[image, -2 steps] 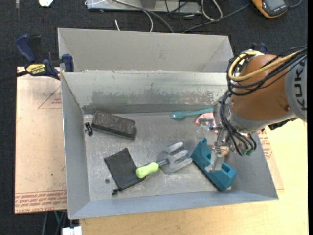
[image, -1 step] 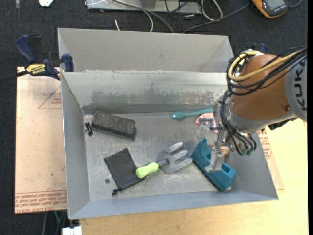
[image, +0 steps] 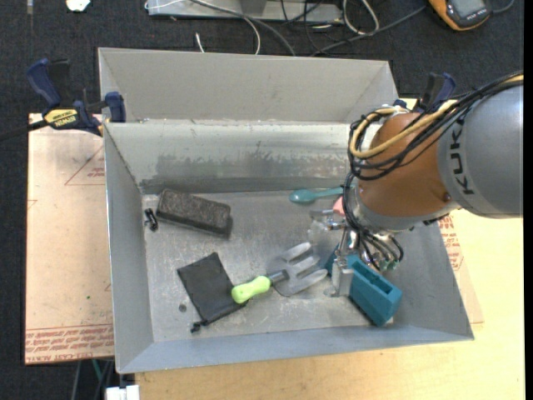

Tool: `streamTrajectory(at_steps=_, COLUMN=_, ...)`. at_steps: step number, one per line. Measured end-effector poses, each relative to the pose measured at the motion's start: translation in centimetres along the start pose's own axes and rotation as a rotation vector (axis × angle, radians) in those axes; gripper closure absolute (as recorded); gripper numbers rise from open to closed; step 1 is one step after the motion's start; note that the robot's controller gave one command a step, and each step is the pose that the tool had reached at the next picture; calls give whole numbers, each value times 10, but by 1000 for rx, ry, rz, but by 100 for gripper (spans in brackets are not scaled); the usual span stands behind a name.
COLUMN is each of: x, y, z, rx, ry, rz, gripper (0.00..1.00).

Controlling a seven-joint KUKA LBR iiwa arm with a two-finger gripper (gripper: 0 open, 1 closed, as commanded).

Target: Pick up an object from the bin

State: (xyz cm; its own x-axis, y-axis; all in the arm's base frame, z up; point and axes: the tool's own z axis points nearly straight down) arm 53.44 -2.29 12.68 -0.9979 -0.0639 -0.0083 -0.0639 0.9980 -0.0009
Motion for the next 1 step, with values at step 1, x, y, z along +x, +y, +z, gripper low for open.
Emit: streamTrajectory(at_steps=1, x=-1, y=41, z=35, rx=1, ry=0, rz=-220, gripper=0)
